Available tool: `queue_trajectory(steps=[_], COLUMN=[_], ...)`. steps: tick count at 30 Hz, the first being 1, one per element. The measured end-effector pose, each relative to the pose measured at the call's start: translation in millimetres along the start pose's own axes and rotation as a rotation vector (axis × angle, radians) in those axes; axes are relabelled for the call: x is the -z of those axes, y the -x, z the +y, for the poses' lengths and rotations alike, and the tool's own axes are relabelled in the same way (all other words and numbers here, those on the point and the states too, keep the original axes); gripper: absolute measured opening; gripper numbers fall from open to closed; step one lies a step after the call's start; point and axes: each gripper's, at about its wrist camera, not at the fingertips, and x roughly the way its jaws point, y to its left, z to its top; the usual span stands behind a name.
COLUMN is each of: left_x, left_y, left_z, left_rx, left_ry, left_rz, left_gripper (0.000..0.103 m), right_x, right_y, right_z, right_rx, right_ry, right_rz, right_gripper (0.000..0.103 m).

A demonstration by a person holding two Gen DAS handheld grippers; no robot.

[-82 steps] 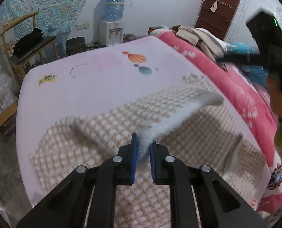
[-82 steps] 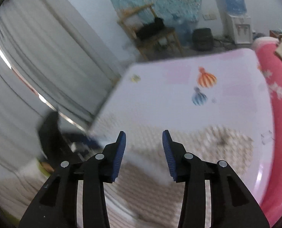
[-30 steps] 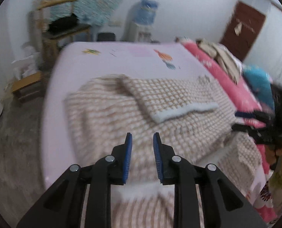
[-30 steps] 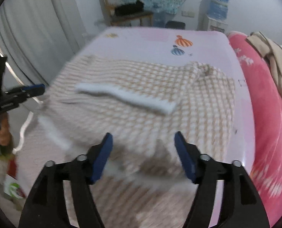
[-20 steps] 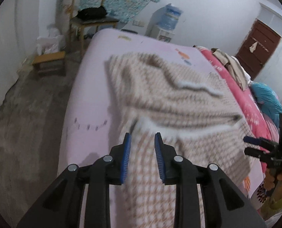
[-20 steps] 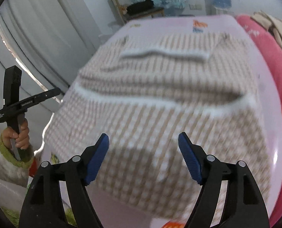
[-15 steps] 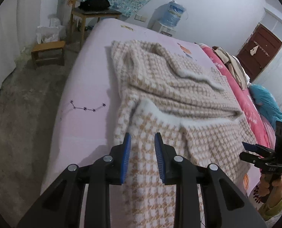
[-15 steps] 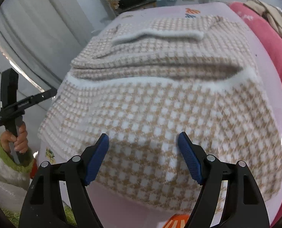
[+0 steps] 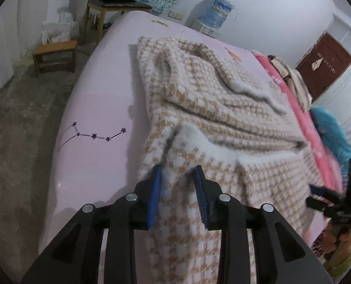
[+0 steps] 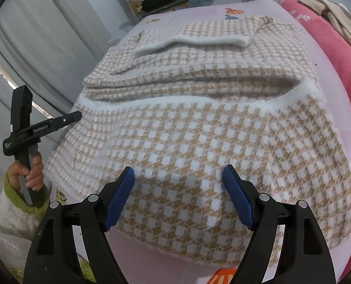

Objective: Fold large clothes
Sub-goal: 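Grasp the white hem edge of the coat with the left tool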

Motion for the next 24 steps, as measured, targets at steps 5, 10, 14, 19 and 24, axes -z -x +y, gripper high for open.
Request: queue_trajectory(steps=[5, 10, 14, 19, 24], left_x=[2.0, 7.3, -2.1, -4.8, 5.9], left_y=[7.1, 2.8, -3.7, -7.7, -3.6], left_z=[6.3, 7.5, 10.9, -2.3, -19.1], left_rx=[0.160, 0.162, 0.160, 0.131, 0.015], left_ry=[0.072, 0.064, 0.093, 0.038, -0.068], left_rz=[0.012, 0.034, 0.021, 0.029, 0.065], left_gripper=[0.034, 0.034, 0.034, 0.034, 0.034], right_x=[-0.5, -1.4, -3.0, 0.8, 10.4], right_y=[-2.3, -5.0, -6.2, 1.2, 37.8], right_z=[0.3, -0.9, -2.5, -10.6, -39.3], right_rx=[0.006, 0.000, -0.006, -0.027, -0.020], right_ry=[0.007, 0.009, 0.006, -0.021, -0.075], right_rz=[0.002, 0.000, -0.003, -0.009, -0.083], right_gripper=[0.075, 0.075, 0.076, 0.075, 0.075])
